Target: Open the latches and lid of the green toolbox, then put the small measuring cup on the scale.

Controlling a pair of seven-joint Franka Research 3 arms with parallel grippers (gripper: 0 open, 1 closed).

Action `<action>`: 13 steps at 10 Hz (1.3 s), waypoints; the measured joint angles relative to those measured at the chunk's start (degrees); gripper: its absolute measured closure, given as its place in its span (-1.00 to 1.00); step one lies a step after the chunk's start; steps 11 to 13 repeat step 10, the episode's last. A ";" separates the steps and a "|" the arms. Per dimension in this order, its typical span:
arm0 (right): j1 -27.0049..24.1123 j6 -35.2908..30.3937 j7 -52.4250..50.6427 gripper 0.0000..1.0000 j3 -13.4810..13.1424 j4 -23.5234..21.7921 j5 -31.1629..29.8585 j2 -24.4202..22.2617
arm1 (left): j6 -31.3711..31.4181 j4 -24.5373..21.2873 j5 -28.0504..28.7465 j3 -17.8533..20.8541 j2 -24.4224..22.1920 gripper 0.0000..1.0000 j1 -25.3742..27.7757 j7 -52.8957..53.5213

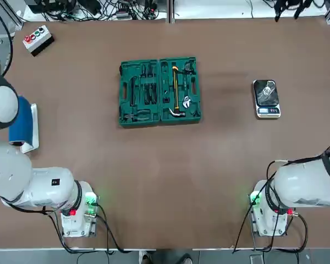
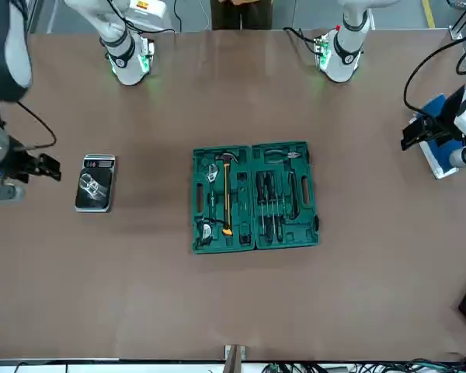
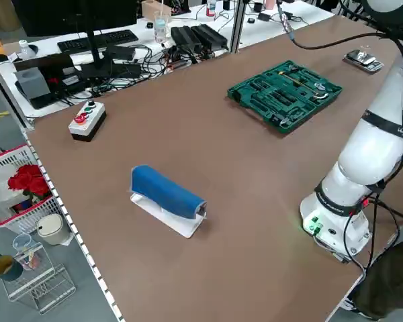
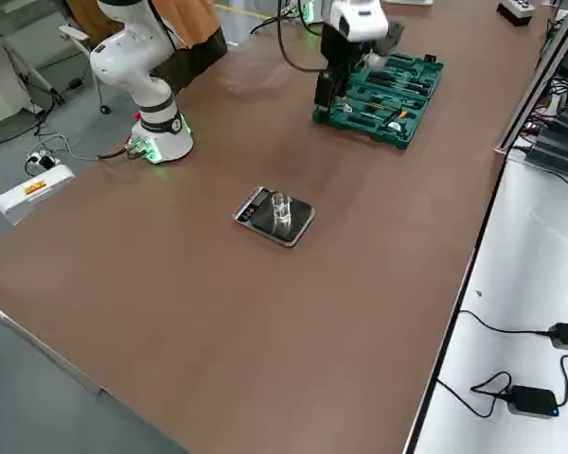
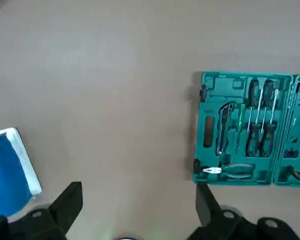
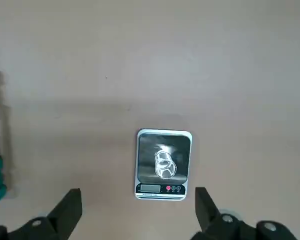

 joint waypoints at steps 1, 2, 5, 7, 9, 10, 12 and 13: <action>0.00 -0.97 0.46 -1.00 0.26 1.81 0.00 -0.61 | 0.46 -0.02 0.02 0.04 0.00 -1.00 0.04 0.00; -0.06 -1.28 0.83 -1.00 0.28 2.65 0.00 -1.37 | 0.80 -0.07 0.13 0.05 0.01 -1.00 0.05 0.00; -1.50 -3.03 0.96 -1.00 0.18 3.45 2.83 -3.75 | 1.28 -0.13 3.03 -0.10 0.06 -1.00 -0.04 0.31; -2.37 -4.19 0.96 -1.00 0.13 3.45 4.74 -4.53 | 1.35 -0.13 3.04 -0.10 0.06 -1.00 0.00 1.10; -2.20 -4.73 0.96 -1.00 0.23 3.25 4.81 -4.50 | 1.35 -0.13 2.82 -0.12 0.06 -1.00 0.00 1.13; -2.20 -4.91 0.96 -1.00 0.23 3.07 4.81 -4.48 | 1.35 -0.13 2.76 -0.12 0.06 -1.00 0.02 1.14; -2.20 -4.91 0.96 -1.00 0.23 3.07 4.81 -4.48 | 1.35 -0.13 2.76 -0.12 0.06 -1.00 0.02 1.14; -2.20 -4.91 0.96 -1.00 0.23 3.07 4.81 -4.48 | 1.35 -0.13 2.76 -0.12 0.06 -1.00 0.02 1.14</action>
